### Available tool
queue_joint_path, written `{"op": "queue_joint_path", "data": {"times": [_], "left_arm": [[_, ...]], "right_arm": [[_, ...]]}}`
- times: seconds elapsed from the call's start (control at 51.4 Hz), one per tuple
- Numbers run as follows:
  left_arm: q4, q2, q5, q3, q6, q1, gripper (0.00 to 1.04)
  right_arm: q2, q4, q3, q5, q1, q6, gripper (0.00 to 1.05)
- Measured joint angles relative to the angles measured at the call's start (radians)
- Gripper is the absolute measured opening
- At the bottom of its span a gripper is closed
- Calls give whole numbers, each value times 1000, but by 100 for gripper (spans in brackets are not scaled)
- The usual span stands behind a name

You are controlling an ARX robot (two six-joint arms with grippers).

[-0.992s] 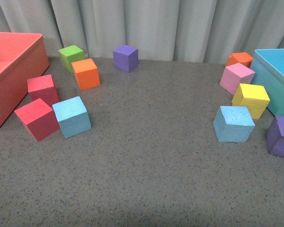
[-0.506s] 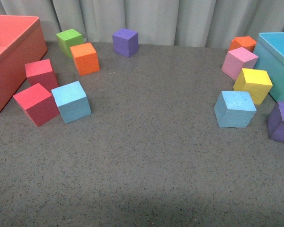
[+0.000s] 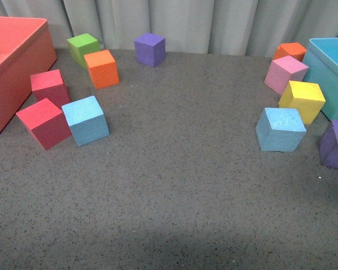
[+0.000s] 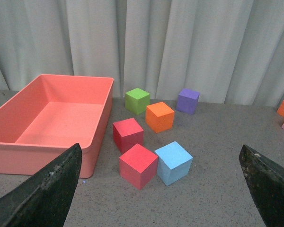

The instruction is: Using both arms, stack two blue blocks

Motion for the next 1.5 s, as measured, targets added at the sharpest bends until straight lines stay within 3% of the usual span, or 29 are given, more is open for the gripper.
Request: {"op": "queue_joint_path", "data": {"times": [0.195,0.37,0.525,0.914,1.245,1.498], "left_arm": [[0,0,0,0,0,0,98],[0,0,0,0,0,0,98],[0,0,0,0,0,0,98],[0,0,0,0,0,0,98],[0,0,0,0,0,0,98],[0,0,0,0,0,0,98]], "right_arm": [[417,-172,319,-74,77,126,95],[707,-418,626,-64,131,212,95],[867,-572,777,-24,136,248,95],[1082,-676,985,-18,138,266,95],[1139,-737,1029,-12,138,267,56],[1129,-724,1029,-49,152,272,49]]}}
